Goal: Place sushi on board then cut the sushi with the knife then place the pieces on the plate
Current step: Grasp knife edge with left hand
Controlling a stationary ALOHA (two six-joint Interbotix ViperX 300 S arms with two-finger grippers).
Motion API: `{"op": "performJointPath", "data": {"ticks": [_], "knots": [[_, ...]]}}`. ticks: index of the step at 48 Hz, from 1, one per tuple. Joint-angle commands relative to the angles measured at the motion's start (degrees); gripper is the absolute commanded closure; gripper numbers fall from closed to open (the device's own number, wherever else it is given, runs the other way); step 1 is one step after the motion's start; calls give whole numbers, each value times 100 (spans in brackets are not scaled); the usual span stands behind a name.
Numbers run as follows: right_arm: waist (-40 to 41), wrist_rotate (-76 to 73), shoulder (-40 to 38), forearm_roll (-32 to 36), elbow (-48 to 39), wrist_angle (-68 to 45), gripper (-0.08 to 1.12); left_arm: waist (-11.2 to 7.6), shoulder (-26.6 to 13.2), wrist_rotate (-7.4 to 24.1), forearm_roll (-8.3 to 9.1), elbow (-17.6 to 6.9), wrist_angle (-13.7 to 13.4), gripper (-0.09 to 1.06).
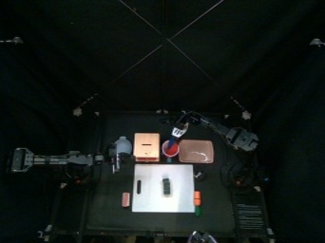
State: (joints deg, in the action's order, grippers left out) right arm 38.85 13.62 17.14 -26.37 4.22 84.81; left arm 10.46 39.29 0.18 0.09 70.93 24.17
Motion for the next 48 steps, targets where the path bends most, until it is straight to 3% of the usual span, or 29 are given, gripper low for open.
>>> {"op": "performJointPath", "data": {"ticks": [1,29,48], "knots": [[0,0,-229,-26,149,26,71,9,-9,0,0,-70,44,99],[-18,0,-914,281,272,211,71,18,-9,-18,0,-114,44,99],[-44,0,-1863,352,105,176,71,-9,167,-18,0,-132,53,99]]}}
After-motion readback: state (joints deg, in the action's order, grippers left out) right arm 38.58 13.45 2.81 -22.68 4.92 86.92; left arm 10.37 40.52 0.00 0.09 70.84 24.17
